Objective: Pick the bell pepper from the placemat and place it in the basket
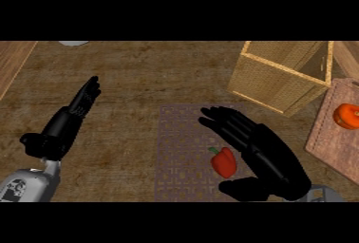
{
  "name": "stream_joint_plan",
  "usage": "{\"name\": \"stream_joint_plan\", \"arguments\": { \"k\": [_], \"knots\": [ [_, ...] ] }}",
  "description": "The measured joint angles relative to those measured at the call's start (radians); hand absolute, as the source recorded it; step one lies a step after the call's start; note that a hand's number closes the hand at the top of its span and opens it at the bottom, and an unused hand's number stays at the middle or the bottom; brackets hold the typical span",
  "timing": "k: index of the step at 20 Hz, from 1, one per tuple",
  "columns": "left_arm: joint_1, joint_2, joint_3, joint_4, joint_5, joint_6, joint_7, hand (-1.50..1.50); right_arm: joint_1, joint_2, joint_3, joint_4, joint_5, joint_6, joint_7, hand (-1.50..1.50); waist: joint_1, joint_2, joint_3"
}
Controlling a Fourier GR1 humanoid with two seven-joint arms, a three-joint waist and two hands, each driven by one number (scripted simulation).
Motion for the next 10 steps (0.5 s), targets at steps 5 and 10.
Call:
{"name": "stream_joint_plan", "arguments": {
  "k": [5, 10],
  "knots": [
    [-0.008, 0.003, 0.008, 0.006, 0.000, -0.008, 0.004, 0.00, -0.075, -0.134, 0.004, -0.113, 0.015, 0.253, 0.215, -1.50, -0.001, 0.003, -0.001],
    [0.003, 0.012, 0.026, 0.007, 0.007, -0.031, -0.007, 0.00, -0.122, -0.200, -0.047, -0.220, -0.158, 0.518, 0.404, -1.50, 0.008, 0.008, 0.000]
  ]
}}
